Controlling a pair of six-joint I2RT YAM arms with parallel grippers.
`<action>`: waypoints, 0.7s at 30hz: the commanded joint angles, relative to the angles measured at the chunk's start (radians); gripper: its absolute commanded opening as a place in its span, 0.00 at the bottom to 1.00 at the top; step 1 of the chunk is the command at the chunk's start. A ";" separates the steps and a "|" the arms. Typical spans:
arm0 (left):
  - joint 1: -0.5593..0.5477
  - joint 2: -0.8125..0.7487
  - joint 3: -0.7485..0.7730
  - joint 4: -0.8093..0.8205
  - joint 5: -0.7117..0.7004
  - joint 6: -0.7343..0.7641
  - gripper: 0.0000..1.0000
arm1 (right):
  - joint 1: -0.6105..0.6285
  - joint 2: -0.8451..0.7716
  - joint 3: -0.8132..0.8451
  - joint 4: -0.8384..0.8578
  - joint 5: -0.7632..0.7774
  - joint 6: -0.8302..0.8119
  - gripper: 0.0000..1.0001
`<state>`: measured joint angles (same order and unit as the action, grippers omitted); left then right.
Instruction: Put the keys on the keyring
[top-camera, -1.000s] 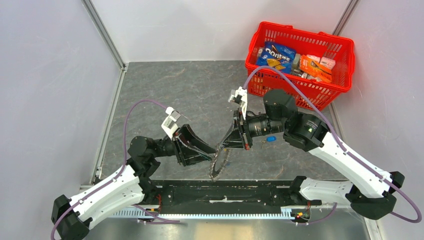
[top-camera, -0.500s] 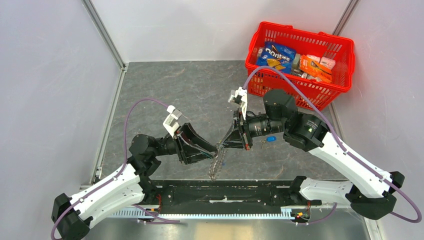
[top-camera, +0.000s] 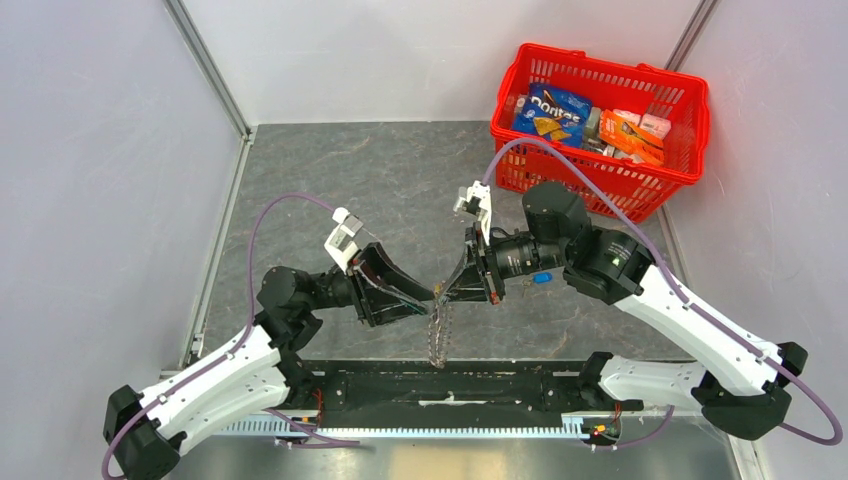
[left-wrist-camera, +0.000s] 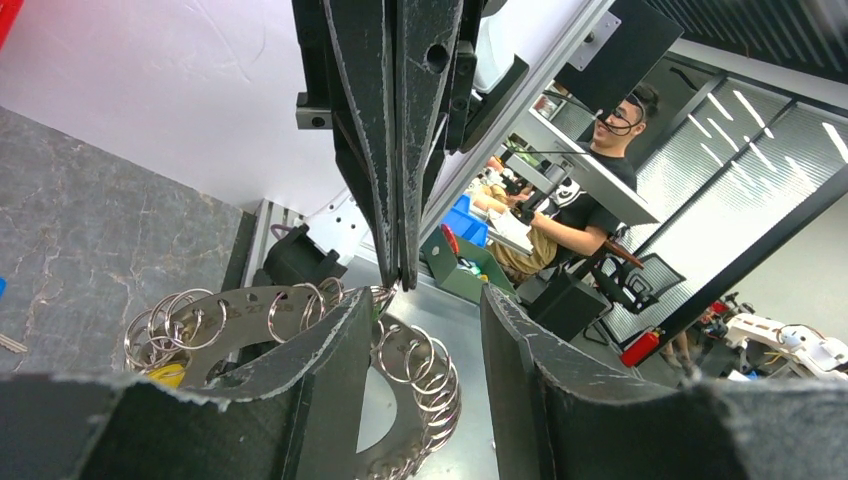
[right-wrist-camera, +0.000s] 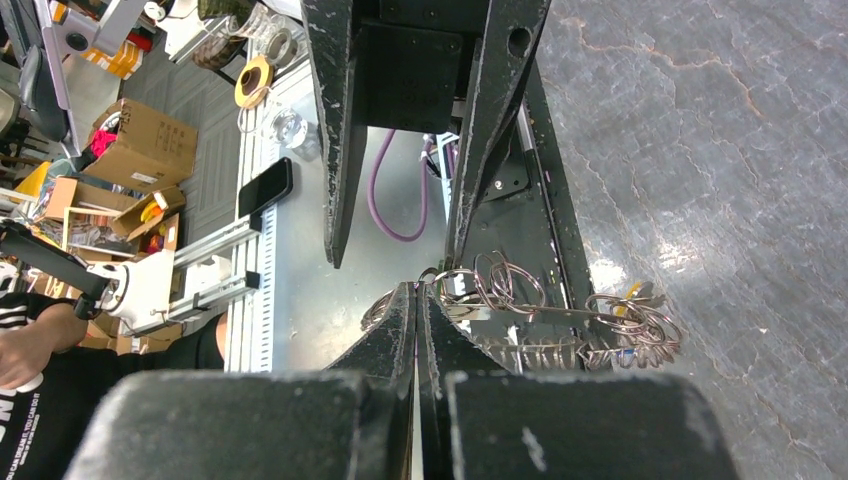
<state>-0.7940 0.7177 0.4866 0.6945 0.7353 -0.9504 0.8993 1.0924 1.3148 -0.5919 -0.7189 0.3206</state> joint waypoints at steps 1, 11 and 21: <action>-0.005 0.008 0.040 0.060 0.002 0.008 0.51 | 0.001 -0.032 -0.006 0.056 -0.024 -0.014 0.00; -0.005 0.045 0.028 0.119 0.016 -0.019 0.51 | 0.001 -0.029 -0.003 0.067 -0.018 0.001 0.00; -0.005 0.095 0.032 0.201 0.044 -0.060 0.51 | 0.001 -0.025 -0.012 0.075 0.001 0.010 0.00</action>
<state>-0.7940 0.7994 0.4873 0.8032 0.7456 -0.9642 0.8993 1.0908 1.3003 -0.5907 -0.7177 0.3218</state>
